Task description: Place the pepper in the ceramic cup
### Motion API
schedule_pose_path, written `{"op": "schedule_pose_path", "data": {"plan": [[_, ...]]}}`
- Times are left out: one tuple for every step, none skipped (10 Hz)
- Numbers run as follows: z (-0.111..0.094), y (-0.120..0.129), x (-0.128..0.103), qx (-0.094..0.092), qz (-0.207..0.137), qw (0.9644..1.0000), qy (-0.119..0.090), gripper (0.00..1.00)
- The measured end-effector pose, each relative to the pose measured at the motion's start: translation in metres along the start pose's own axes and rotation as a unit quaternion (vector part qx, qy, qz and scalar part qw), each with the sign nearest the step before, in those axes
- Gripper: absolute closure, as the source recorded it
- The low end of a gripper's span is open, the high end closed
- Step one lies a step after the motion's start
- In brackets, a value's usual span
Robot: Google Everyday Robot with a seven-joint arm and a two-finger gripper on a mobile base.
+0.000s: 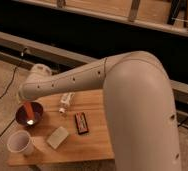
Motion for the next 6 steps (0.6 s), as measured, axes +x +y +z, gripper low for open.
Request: {"op": "schedule_pose_path", "data": {"plan": [[-0.002, 0.001, 0.002, -0.008, -0.003, 1.0000, -0.001, 1.00], [-0.005, 0.003, 0.006, -0.017, -0.009, 0.9998, -0.001, 1.00], [-0.006, 0.004, 0.009, -0.025, -0.018, 0.9995, -0.001, 1.00], [-0.005, 0.005, 0.014, -0.034, -0.030, 0.9990, -0.002, 1.00], [-0.004, 0.003, 0.017, -0.042, -0.039, 0.9983, -0.004, 1.00], [-0.002, 0.001, 0.020, -0.051, -0.045, 0.9977, -0.005, 1.00]]}}
